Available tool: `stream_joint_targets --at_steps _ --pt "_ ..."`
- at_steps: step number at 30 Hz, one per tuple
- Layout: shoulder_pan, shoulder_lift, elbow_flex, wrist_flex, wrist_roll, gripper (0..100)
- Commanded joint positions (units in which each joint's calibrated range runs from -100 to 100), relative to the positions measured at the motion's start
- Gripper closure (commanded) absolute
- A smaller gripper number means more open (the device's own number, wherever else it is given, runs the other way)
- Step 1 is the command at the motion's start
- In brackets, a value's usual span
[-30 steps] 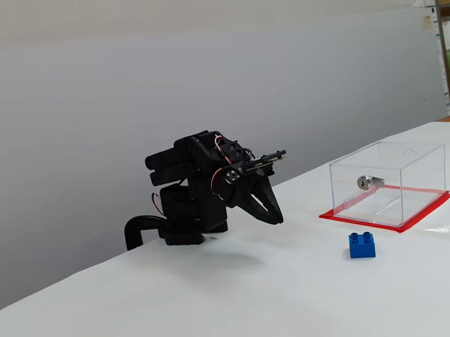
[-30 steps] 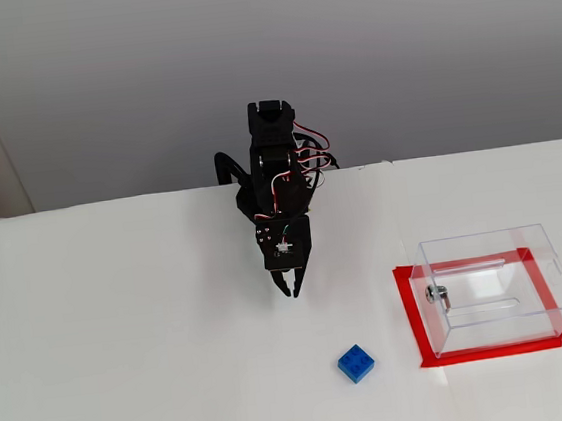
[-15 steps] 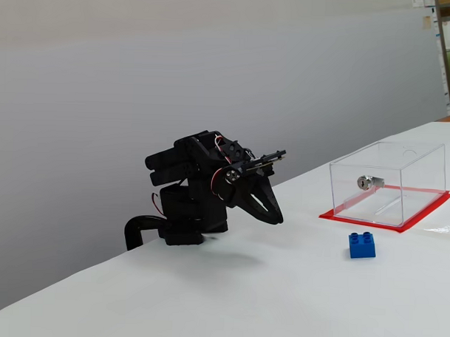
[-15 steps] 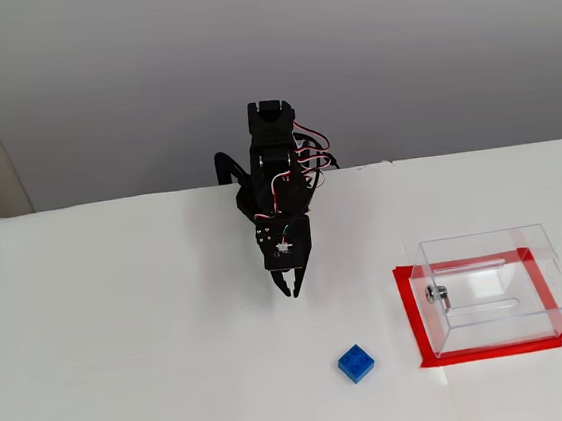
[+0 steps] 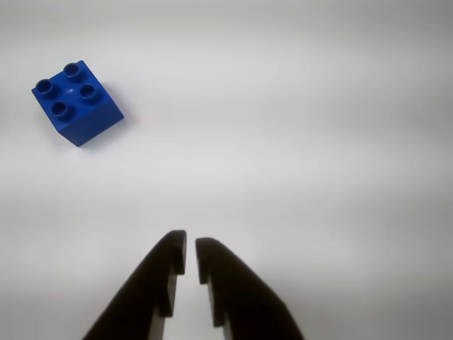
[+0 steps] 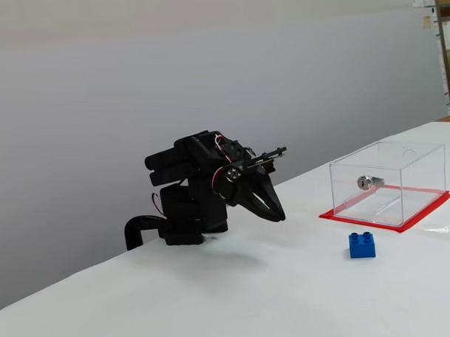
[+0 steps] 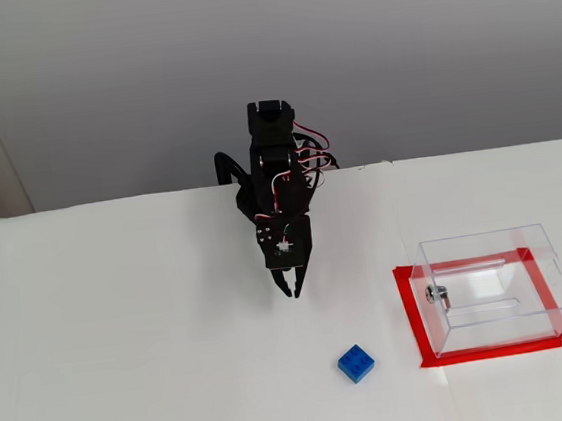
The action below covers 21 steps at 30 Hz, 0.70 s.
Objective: Pick the blue lego brick and place it into the transparent box
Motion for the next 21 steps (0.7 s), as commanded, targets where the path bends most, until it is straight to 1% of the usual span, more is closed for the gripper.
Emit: stream_joint_targets --at_steps 1,7,15,21 --pt "-4.55 0.26 0.51 -5.23 0.18 99" --pt "-8.1 6.37 -0.49 -11.75 0.18 99" --pt "-8.25 12.14 -11.16 -11.14 0.18 99" --pt "-8.4 12.73 -13.78 -11.14 0.18 99"
